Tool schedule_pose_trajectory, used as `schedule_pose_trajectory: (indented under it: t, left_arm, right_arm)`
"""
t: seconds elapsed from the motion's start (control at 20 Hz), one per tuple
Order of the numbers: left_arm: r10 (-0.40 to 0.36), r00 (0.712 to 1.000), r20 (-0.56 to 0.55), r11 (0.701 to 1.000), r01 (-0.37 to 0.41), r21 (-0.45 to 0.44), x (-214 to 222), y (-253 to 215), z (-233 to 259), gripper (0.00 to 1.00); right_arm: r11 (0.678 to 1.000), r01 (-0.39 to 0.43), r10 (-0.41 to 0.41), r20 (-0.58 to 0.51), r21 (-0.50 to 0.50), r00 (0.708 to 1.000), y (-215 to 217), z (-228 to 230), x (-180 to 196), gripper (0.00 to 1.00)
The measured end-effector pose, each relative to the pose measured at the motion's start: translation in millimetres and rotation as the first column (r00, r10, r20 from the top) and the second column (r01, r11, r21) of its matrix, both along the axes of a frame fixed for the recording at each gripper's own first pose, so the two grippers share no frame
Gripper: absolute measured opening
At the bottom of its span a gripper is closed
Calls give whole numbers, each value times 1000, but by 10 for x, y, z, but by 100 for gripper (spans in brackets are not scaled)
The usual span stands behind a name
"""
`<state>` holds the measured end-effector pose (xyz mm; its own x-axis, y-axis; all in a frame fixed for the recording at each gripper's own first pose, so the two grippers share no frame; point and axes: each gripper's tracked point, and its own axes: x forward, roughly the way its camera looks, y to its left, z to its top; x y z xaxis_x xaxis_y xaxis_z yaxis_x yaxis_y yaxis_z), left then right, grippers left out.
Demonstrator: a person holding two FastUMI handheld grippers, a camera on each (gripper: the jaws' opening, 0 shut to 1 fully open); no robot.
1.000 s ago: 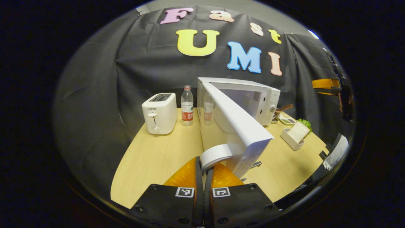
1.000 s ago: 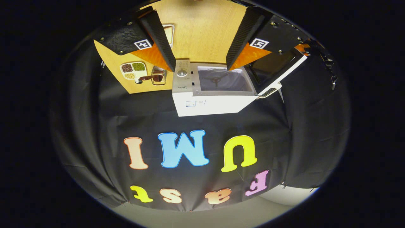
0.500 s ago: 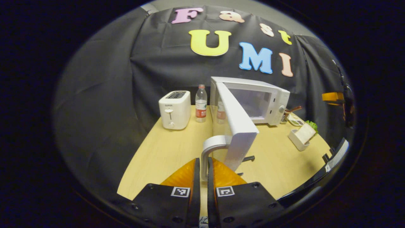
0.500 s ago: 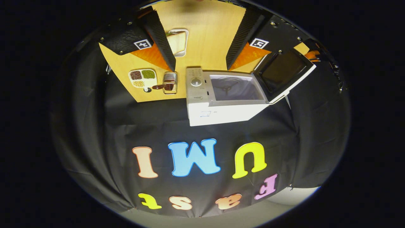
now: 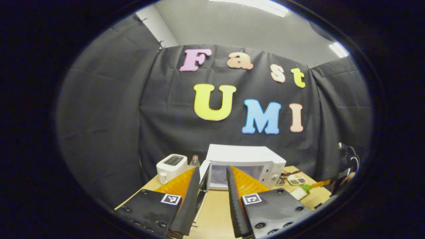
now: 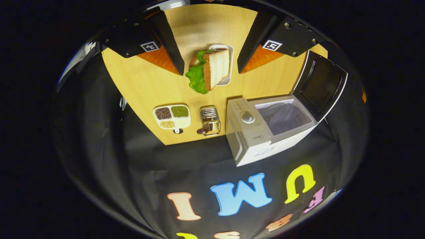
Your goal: Open the microwave oven with the left hand, put the food in, and close the microwave oven.
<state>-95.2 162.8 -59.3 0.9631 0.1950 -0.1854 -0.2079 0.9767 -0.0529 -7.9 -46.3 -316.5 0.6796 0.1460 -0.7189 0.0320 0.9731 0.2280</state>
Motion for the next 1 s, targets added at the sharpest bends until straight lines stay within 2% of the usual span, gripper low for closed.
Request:
schedule_pose_trajectory:
  t: [0.05, 0.15, 0.2, 0.35, 0.4, 0.5, 0.55, 0.65, 0.7, 0.75, 0.8, 0.85, 0.9, 0.95, 1.0]
  left_arm:
    - [-15, 999, 39, 1000, 15, -2, 123, -156, 149, 58]
    - [-33, 993, 114, 999, 31, 18, 422, -448, 442, 87]
    - [-45, 991, 125, 999, 41, 29, 535, -592, 524, 96]
    - [-71, 990, 124, 997, 66, 44, 785, -934, 649, 97]
    - [-76, 990, 116, 996, 71, 44, 840, -1017, 654, 97]
    - [-72, 993, 95, 997, 68, 46, 890, -1109, 603, 96]
    - [-65, 994, 84, 997, 62, 43, 908, -1140, 554, 96]
    - [-43, 997, 56, 998, 41, 45, 944, -1146, 461, 96]
    - [-25, 999, 41, 998, 22, 53, 958, -1108, 393, 96]
    - [-7, 1000, 20, 998, 6, 55, 966, -1106, 311, 97]
    - [4, 1000, 5, 999, -4, 50, 970, -1118, 264, 96]
    - [11, 1000, 2, 999, -11, 42, 990, -1148, 241, 95]
    - [16, 1000, 7, 999, -17, 31, 1003, -1167, 245, 96]
    - [16, 1000, 11, 1000, -16, 21, 1011, -1186, 247, 96]
    - [11, 1000, 12, 1000, -11, 17, 1024, -1199, 253, 97]
  right_arm:
    - [1000, 5, -5, -32, 10, 999, -33, -119, -3, 97]
    - [999, 16, -14, -76, 34, 997, -75, -316, 28, 97]
    - [999, 18, -13, -98, 45, 995, -76, -403, 43, 97]
    - [996, 4, 9, -142, 87, 990, -60, -576, 85, 97]
    - [996, -8, 22, -151, 90, 988, -35, -639, 104, 94]
    - [993, -30, 48, -164, 111, 985, 24, -712, 145, 97]
    - [992, -33, 54, -169, 123, 984, 30, -741, 176, 94]
    - [982, -38, 72, -180, 185, 981, 115, -757, 208, 81]
    - [975, -15, 57, -185, 221, 981, 144, -740, 226, 80]
    - [967, -16, 67, -193, 256, 979, 190, -718, 218, 51]
    - [963, -12, 68, -197, 270, 978, 209, -699, 228, 46]
    - [961, -26, 83, -197, 277, 977, 216, -697, 228, 31]
    - [959, -60, 114, -185, 276, 976, 248, -659, 231, 21]
    - [965, -54, 104, -183, 257, 978, 202, -674, 220, 21]
    - [964, -58, 105, -172, 260, 980, 197, -601, 250, 12]
